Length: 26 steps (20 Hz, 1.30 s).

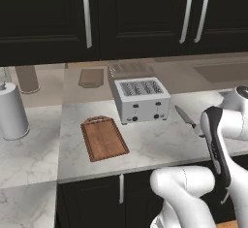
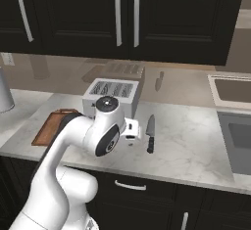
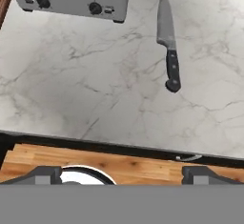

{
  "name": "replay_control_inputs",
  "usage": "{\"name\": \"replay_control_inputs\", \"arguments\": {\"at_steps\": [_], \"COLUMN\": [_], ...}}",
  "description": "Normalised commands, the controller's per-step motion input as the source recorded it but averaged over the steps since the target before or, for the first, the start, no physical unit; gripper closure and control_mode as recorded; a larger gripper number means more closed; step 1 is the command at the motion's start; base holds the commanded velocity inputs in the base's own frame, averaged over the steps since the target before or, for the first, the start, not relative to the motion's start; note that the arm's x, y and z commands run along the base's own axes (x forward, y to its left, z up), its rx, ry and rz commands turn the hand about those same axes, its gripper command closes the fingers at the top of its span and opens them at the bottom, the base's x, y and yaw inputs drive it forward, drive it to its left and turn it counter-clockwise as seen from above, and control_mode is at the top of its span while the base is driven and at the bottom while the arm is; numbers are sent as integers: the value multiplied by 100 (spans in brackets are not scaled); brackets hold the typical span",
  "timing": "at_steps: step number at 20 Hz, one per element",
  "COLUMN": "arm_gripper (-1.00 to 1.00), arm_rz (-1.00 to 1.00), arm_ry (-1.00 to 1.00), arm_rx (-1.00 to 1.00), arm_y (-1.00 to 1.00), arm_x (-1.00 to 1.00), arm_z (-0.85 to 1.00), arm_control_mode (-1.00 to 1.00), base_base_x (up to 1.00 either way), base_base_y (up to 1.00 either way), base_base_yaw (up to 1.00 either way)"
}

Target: Move the cutting board and knife to the sink. Then move spray from the cabinet to the counter.

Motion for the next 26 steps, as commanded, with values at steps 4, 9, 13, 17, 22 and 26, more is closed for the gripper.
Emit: {"name": "replay_control_inputs", "arguments": {"at_steps": [4, 9, 13, 17, 22, 26], "arm_gripper": [-100, -100, -100, -100, -100, -100], "arm_rz": [0, 0, 0, 0, 0, 0], "arm_ry": [7, 3, 0, 0, 0, 0], "arm_rx": [0, 0, 0, 0, 0, 0], "arm_y": [-17, -15, -20, -22, -19, -4], "arm_x": [40, 35, 27, 31, 33, 20], "arm_z": [-15, -15, -20, -16, -24, -20], "arm_control_mode": [-100, -100, -100, -100, -100, -100], "base_base_x": [0, 0, 0, 0, 0, 0], "base_base_y": [0, 0, 0, 0, 0, 0], "base_base_yaw": [0, 0, 0, 0, 0, 0]}}
